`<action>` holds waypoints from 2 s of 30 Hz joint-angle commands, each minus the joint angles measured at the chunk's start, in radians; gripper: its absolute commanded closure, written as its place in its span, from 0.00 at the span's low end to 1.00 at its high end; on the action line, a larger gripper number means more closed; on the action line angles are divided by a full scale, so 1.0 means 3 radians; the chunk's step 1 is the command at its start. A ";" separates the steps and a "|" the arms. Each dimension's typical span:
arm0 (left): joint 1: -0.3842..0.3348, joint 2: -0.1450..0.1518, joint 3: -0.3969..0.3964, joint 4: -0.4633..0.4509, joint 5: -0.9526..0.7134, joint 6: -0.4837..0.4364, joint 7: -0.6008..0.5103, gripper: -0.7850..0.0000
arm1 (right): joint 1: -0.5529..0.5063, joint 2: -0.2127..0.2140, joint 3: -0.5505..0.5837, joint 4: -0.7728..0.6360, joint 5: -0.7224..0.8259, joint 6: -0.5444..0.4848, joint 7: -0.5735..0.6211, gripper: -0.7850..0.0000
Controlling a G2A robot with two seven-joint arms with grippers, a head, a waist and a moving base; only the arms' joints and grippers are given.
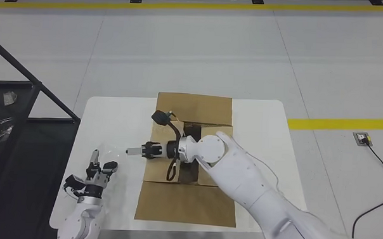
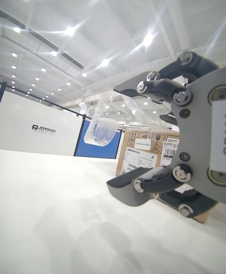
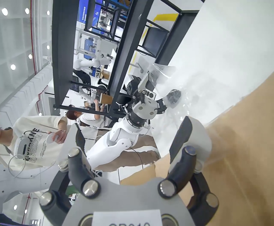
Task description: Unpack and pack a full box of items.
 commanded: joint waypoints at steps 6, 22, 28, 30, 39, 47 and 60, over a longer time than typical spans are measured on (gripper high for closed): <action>0.0007 -0.0001 -0.0036 0.0021 -0.0034 -0.0017 -0.0046 0.07 | 0.0127 -0.0178 -0.0040 0.0466 0.0112 -0.0031 0.0122 0.00; 0.0066 0.0007 -0.0164 0.0008 -0.0122 -0.0024 -0.0138 0.02 | 0.0227 -0.0339 0.0026 0.0874 0.0126 -0.0052 0.0239 0.00; 0.0098 0.0001 -0.0149 -0.0028 -0.0106 -0.0027 -0.0149 0.01 | 0.0251 -0.0331 0.0104 0.0891 0.0118 -0.0423 0.0191 0.00; 0.0110 0.0000 -0.0142 -0.0049 -0.0086 -0.0034 -0.0159 0.00 | 0.0254 -0.0309 0.0150 0.0887 0.0124 -0.0608 0.0144 0.00; 0.0154 -0.0010 -0.0105 -0.0167 -0.0038 -0.0023 -0.0156 0.00 | 0.0283 -0.0082 0.0377 0.0916 0.0030 -0.1114 0.0062 0.00; 0.0152 -0.0018 -0.0080 -0.0191 0.0012 -0.0001 -0.0127 0.00 | 0.0249 0.0192 0.0601 0.0889 -0.0196 -0.1197 -0.0272 0.00; 0.0085 -0.0022 -0.0100 -0.0117 -0.0001 0.0035 -0.0107 0.00 | -0.0497 0.1033 0.0986 -0.0667 -0.0050 -0.1121 0.0717 0.00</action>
